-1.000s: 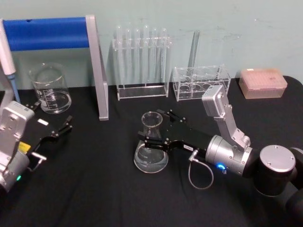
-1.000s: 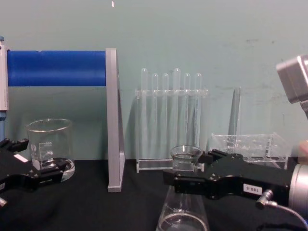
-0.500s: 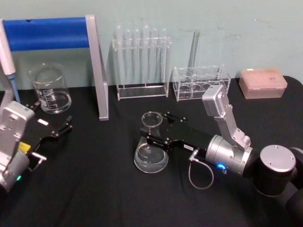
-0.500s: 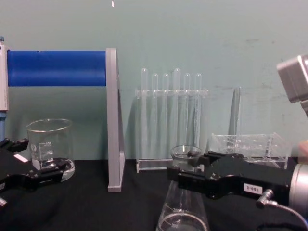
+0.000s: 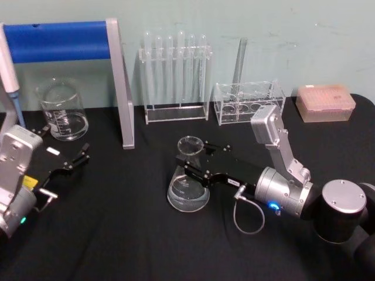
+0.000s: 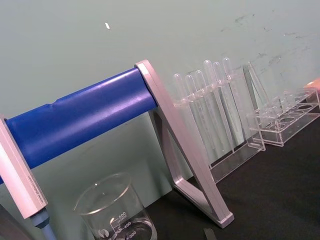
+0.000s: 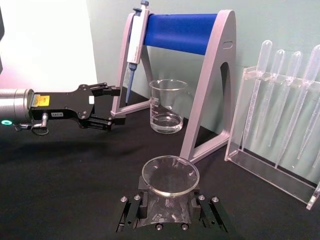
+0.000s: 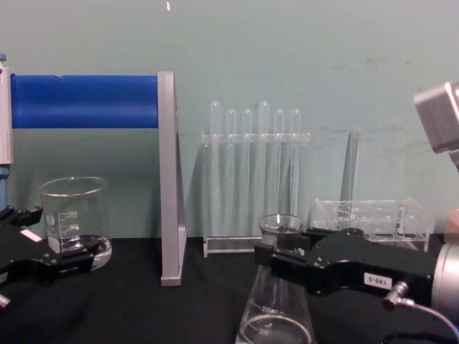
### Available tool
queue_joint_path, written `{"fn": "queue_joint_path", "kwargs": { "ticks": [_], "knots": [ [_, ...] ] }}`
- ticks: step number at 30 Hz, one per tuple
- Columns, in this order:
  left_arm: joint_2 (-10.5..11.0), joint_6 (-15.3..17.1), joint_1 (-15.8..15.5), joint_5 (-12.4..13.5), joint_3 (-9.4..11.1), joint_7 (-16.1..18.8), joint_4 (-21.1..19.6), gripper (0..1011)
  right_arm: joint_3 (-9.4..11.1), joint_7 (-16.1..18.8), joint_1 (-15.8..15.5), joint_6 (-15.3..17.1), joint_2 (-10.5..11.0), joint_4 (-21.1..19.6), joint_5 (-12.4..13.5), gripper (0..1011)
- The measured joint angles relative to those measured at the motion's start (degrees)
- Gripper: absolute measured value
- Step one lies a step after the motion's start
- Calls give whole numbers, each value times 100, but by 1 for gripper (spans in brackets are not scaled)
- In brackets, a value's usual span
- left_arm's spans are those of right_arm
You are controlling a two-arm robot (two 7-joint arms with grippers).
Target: Grasp the erlenmeyer flask with one hand, shake it three times, then place it back.
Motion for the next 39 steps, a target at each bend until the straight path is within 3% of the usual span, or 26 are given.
{"fn": "queue_joint_path", "kwargs": {
  "ticks": [6,24,39],
  "knots": [
    [0,0,0,0,0,0,0,1001,66,-59,-43,25,18,-121,56,456],
    [0,0,0,0,0,0,0,1001,554,-670,-273,538,321,-1201,204,456],
    [0,0,0,0,0,0,0,1001,640,-743,-324,556,325,-1288,229,456]
  ]
}}
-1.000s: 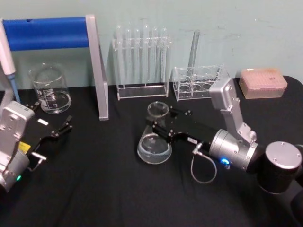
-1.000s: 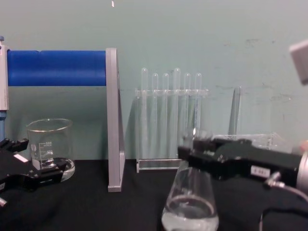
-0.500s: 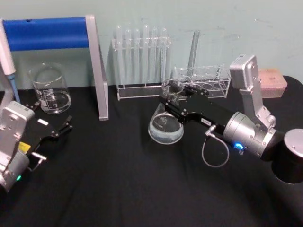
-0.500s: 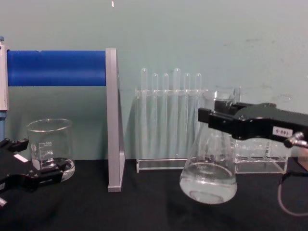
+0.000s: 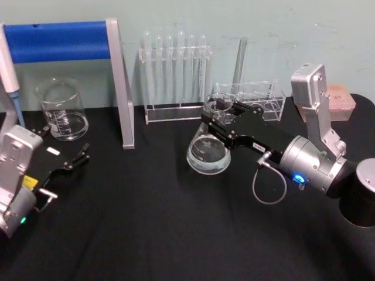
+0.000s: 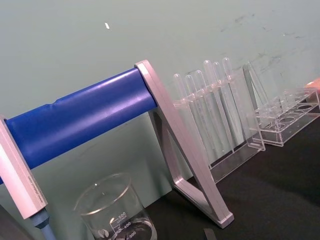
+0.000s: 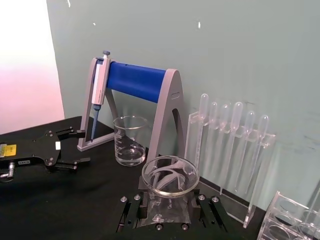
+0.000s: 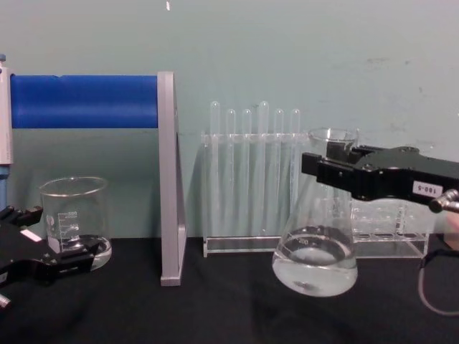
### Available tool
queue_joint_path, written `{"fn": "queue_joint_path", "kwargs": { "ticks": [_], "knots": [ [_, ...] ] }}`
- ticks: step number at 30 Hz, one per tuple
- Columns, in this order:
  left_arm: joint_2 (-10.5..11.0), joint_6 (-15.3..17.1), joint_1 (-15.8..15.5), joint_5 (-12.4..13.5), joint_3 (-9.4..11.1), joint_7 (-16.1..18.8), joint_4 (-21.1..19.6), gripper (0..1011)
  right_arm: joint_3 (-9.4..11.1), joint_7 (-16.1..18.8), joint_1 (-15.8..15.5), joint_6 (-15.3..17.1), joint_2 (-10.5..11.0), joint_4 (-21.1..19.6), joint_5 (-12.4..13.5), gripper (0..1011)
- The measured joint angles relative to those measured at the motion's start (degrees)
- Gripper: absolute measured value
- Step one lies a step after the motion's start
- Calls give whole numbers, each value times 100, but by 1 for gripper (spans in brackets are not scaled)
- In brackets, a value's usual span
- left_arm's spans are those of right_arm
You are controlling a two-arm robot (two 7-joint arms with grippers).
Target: Grasp the erlenmeyer flask with one hand, shake it three times, then place it back.
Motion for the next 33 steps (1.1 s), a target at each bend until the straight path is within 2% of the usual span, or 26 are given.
{"fn": "queue_joint_path", "kwargs": {
  "ticks": [6,15,23,33],
  "knots": [
    [0,0,0,0,0,0,0,1001,-10,-28,-7,2,-23,21,-17,456],
    [0,0,0,0,0,0,0,1001,-100,-116,-14,-2,-108,22,-186,456],
    [0,0,0,0,0,0,0,1001,-290,-138,-49,0,-264,-89,-359,456],
    [0,0,0,0,0,0,0,1001,-543,-47,-100,67,-459,-250,-409,456]
  ]
}}
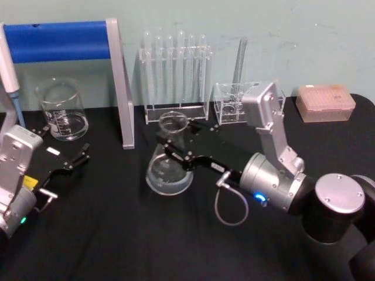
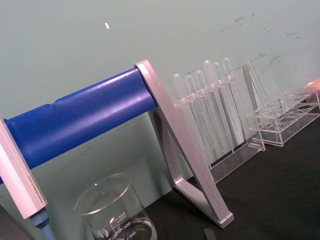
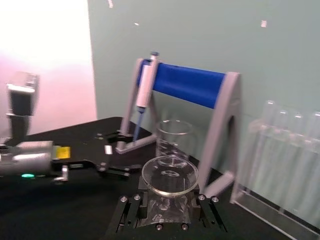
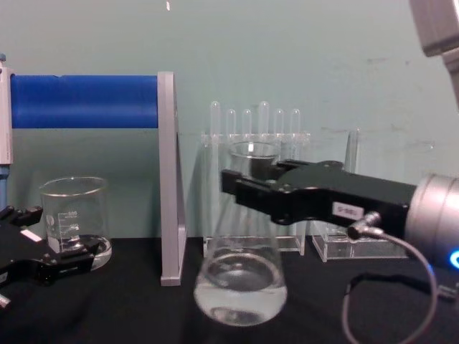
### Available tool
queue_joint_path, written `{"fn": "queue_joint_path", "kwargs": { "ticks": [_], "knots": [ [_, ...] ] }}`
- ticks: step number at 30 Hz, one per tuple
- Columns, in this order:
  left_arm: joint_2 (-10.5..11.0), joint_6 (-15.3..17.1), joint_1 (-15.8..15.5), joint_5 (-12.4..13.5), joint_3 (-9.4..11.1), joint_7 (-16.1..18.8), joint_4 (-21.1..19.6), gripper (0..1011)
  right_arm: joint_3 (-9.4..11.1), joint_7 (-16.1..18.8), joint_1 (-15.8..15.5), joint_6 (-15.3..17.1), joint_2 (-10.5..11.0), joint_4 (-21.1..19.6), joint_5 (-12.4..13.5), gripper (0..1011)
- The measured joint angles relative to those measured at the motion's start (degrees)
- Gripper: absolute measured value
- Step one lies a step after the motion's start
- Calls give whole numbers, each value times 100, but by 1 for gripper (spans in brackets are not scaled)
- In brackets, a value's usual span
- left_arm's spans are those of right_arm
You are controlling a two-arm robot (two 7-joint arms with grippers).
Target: Grasp the erlenmeyer flask with one hand, shake it three times, then place it back.
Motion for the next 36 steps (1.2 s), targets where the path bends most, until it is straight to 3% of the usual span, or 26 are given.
{"fn": "queue_joint_path", "kwargs": {
  "ticks": [12,18,29,36],
  "knots": [
    [0,0,0,0,0,0,0,1001,-325,224,-11,55,-76,-155,19,456],
    [0,0,0,0,0,0,0,1001,-369,244,3,65,-65,-170,42,457],
    [0,0,0,0,0,0,0,1001,-29,-81,62,63,-25,19,60,456],
    [0,0,0,0,0,0,0,1001,404,-434,84,39,35,196,7,456]
  ]
}}
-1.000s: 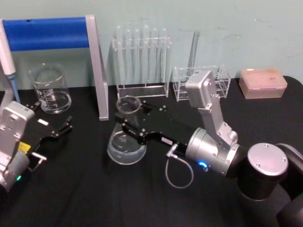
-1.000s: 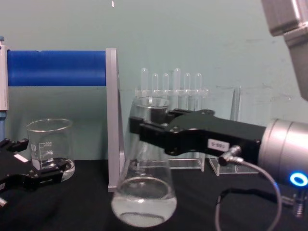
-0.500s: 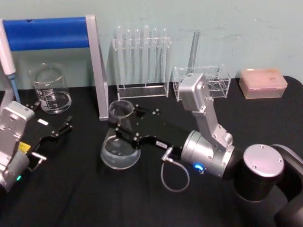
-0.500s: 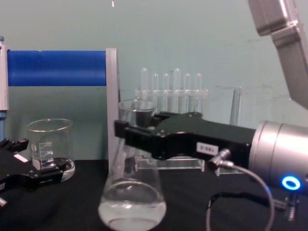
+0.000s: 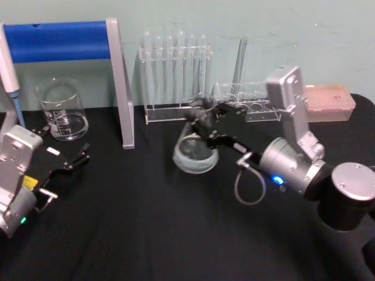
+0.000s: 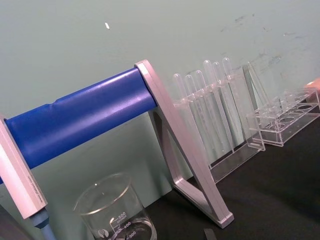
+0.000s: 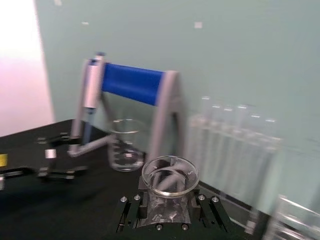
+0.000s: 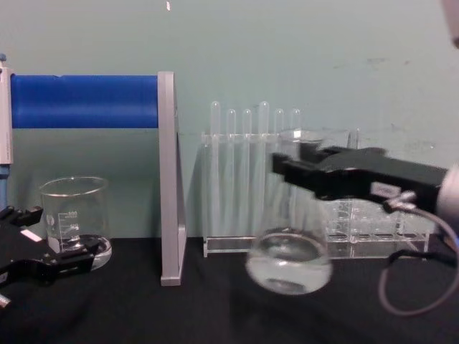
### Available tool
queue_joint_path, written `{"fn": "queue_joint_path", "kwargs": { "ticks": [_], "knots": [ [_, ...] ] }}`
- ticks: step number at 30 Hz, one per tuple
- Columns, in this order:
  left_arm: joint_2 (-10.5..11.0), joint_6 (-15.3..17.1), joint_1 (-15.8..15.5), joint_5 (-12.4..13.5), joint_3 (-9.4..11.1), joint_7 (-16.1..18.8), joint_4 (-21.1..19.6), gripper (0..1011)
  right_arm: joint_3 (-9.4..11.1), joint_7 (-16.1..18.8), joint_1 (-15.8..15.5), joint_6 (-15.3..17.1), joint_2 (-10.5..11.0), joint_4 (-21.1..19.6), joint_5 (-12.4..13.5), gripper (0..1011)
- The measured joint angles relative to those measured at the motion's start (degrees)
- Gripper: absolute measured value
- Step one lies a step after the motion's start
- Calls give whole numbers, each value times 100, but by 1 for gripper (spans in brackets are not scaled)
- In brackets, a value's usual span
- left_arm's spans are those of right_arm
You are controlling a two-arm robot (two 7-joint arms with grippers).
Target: Grasp the erlenmeyer flask with one hand, shake it three times, then place it back.
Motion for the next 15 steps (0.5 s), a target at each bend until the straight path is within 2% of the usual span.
{"fn": "queue_joint_path", "kwargs": {
  "ticks": [3,5,15],
  "knots": [
    [0,0,0,0,-1,0,0,1001,148,-102,-2,-11,14,53,-25,456],
    [0,0,0,0,0,0,0,1001,345,-236,-22,-22,24,109,-55,456],
    [0,0,0,0,0,0,0,1001,883,-560,-104,-50,9,219,-144,456]
  ]
}}
